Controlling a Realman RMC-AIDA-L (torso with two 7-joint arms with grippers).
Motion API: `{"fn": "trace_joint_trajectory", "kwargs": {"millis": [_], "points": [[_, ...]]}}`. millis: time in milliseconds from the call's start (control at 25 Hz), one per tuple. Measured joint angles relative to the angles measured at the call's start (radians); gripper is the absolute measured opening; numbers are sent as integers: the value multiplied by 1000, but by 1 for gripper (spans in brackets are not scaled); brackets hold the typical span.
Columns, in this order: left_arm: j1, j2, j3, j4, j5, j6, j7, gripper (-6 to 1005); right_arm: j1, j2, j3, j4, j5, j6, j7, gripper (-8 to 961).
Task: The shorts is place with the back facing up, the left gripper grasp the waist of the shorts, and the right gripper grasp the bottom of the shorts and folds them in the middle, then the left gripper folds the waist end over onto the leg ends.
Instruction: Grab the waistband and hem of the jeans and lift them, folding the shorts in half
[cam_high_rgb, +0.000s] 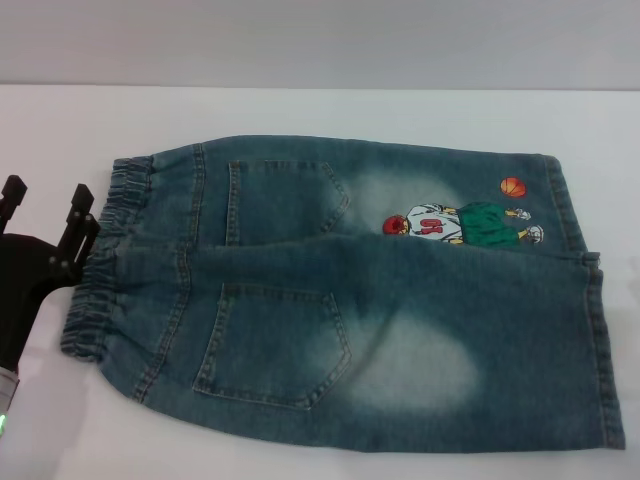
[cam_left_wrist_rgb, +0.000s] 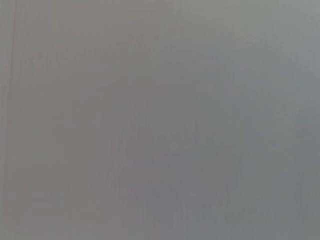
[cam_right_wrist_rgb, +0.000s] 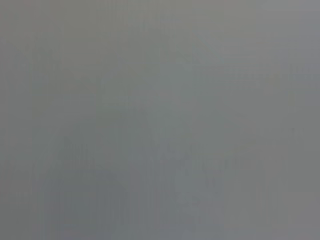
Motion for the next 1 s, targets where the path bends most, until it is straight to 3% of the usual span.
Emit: {"fn": "trace_joint_trajectory", "kwargs": {"millis": [440, 640, 760, 880, 1000], "points": [[2, 2, 5, -3, 0, 1, -9, 700, 1, -1, -2, 5, 0, -3, 60, 719], [16, 14, 15, -75, 1, -34, -15, 699, 34, -22, -38, 7, -5, -78, 218, 719], [23, 29, 10, -143, 1, -94, -8, 698, 65, -36, -44, 7, -14, -116, 256, 719], [24, 56, 7, -227, 10, -191, -5, 697, 122, -66, -51, 7, -56, -189, 339, 719], [25, 75, -3, -297, 15, -275, -1, 695, 143, -70, -51, 8, -64, -224, 346, 719]]}}
